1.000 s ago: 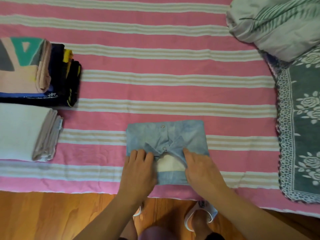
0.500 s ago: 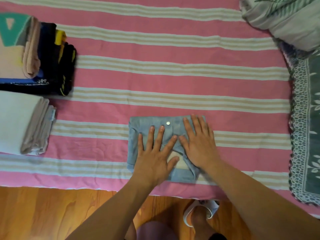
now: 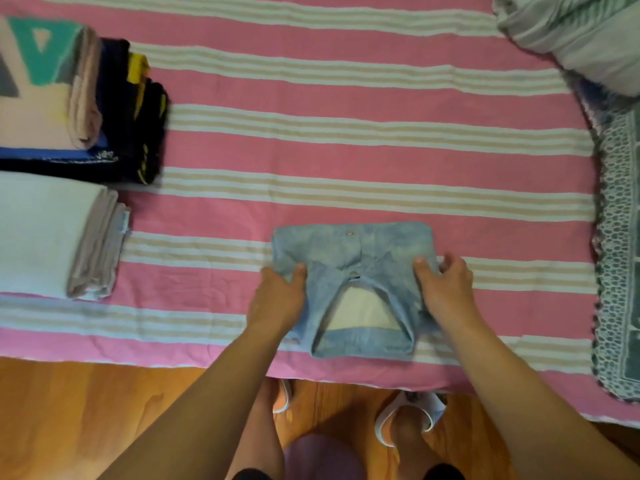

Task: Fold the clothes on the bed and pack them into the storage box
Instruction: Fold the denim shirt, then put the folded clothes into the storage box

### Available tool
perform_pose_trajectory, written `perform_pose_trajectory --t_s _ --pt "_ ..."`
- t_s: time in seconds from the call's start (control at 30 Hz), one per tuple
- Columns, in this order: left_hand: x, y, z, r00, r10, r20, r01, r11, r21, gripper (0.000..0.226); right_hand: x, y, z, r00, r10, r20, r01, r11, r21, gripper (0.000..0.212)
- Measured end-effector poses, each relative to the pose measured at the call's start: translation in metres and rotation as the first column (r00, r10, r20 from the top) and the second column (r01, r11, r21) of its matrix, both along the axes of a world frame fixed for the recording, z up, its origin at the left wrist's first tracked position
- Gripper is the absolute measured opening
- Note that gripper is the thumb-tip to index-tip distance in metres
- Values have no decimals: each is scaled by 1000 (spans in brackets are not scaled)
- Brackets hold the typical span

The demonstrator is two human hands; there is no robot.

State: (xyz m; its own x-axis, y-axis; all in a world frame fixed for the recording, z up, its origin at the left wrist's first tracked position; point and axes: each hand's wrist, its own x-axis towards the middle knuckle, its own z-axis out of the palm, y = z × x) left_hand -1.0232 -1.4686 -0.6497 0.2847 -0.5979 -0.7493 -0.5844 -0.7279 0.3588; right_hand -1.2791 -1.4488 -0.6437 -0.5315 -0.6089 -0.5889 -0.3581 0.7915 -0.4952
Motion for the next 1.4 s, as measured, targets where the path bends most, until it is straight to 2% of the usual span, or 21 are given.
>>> perform_pose_trajectory --t_s 0.07,0.13,0.23,0.3,0.37,0.53,0.6,0.67,0.73,0.8,0.87,0.9,0.97,1.03,1.07,1.1,1.17,1.2,1.27,1.33,1.4 --pt "8 7 8 989 31 -146 -26 999 36 74 4 -2 12 992 -70 106 59 993 102 55" --pt "13 17 21 967 60 -249 -63 998 -2 69 9 0 33 947 -131 295 84 982 168 39" --pt "37 29 39 984 -15 -175 -8 991 -131 44 30 -1 57 891 -41 453 -42 984 172 25" --pt "63 28 52 998 -16 -58 3 974 -225 37 56 -9 60 887 33 461 -99 988 119 23" --pt "100 17 70 999 47 -13 -49 939 -341 36 94 -22 67 897 147 417 -175 984 30 28" --pt "167 -37 87 987 130 -93 -159 852 -498 36 170 -74 76 925 202 321 -156 974 -163 17" --pt "177 -44 64 975 135 -179 -197 896 -398 48 186 -88 60 949 215 231 -188 973 -131 18" --pt "179 -36 38 935 219 -280 -290 925 -245 54 196 -93 42 945 262 194 -259 965 -42 14" --pt "177 -24 28 885 335 -322 -407 894 -188 48 202 -96 31 947 263 186 -272 962 23 15" --pt "168 -6 29 816 449 -363 -523 842 -135 39 202 -107 36 932 355 76 -359 932 57 15" --pt "147 20 36 716 532 -452 -599 801 -4 41 200 -131 42 852 511 -118 -507 860 63 20" --pt "133 33 41 696 567 -440 -603 795 71 46 199 -146 47 783 591 -194 -592 803 59 23" --pt "102 53 49 682 576 -450 -521 815 254 38 201 -174 55 593 759 -270 -772 631 79 34" --pt "86 58 78 707 446 -548 -211 874 438 8 199 -189 55 456 844 -283 -865 495 80 49" --pt "86 56 89 748 316 -584 -22 891 453 13 196 -189 56 468 836 -286 -868 496 29 53" --pt "92 53 94 796 157 -584 89 925 370 18 192 -184 58 541 792 -282 -834 549 -57 54" --pt "109 38 96 909 -204 -364 202 978 -44 20 178 -153 65 683 656 -321 -725 661 -192 55" --pt "118 26 91 925 -349 -151 305 917 -255 24 173 -130 66 712 602 -361 -690 695 -202 56" --pt "122 2 72 840 -493 228 538 698 -472 46 166 -82 62 703 579 -413 -680 718 -151 61" --pt "116 -25 43 705 -579 411 707 527 -471 59 170 -51 48 626 640 -445 -731 681 -47 68" --pt "111 -39 7 609 -650 456 788 426 -445 62 178 -38 26 539 688 -486 -779 627 22 70"
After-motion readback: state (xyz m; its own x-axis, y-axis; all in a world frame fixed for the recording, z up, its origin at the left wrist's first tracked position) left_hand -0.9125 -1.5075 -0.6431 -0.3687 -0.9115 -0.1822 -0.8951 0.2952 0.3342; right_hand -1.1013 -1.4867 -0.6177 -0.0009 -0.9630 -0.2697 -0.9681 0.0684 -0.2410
